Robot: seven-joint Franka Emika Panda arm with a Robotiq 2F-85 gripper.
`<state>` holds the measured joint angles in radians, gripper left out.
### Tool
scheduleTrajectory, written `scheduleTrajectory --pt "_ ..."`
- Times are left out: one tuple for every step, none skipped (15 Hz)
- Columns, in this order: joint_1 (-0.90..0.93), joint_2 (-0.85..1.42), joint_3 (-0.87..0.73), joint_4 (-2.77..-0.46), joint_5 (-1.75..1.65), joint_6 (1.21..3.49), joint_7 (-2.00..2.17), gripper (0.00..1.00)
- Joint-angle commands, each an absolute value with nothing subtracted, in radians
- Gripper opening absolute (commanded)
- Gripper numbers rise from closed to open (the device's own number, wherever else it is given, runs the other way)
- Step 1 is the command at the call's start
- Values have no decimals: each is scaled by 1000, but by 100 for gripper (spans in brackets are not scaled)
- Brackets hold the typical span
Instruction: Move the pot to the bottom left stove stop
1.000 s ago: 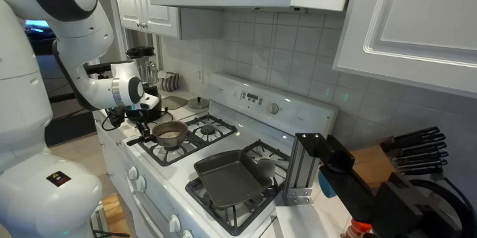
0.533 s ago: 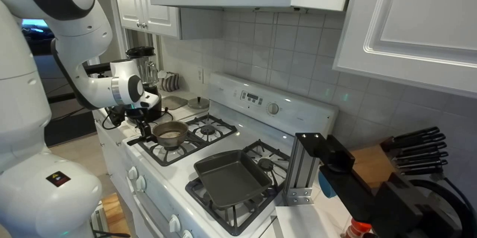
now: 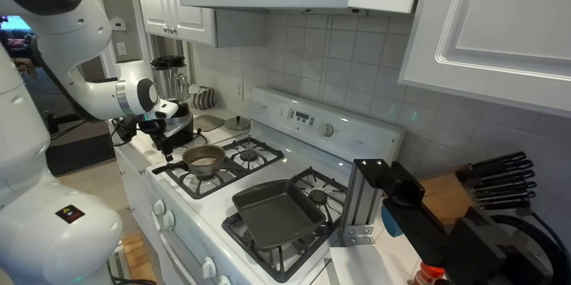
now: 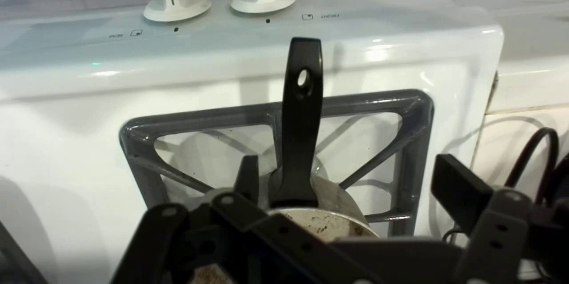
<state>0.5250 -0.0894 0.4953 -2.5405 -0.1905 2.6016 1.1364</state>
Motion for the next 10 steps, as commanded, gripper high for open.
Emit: scheduleTrajectory --pt "536 -294 529 -2623 -141 2544 1069 100" --pt "549 -334 527 -2644 -110 2565 1020 100" --pt "569 -381 520 -2669 -71 2576 965 100" --pt "603 -433 501 -2697 -7 2588 900 100" --pt "630 -484 488 -2722 36 2580 853 100" --pt "671 -542 463 -2753 92 2564 785 100" --pt "731 -593 413 -2782 106 2549 761 100" --pt "767 -645 384 -2816 122 2533 735 100" --pt "798 -697 358 -2847 122 2512 728 100" --pt "755 -690 394 -2752 136 2415 701 100"
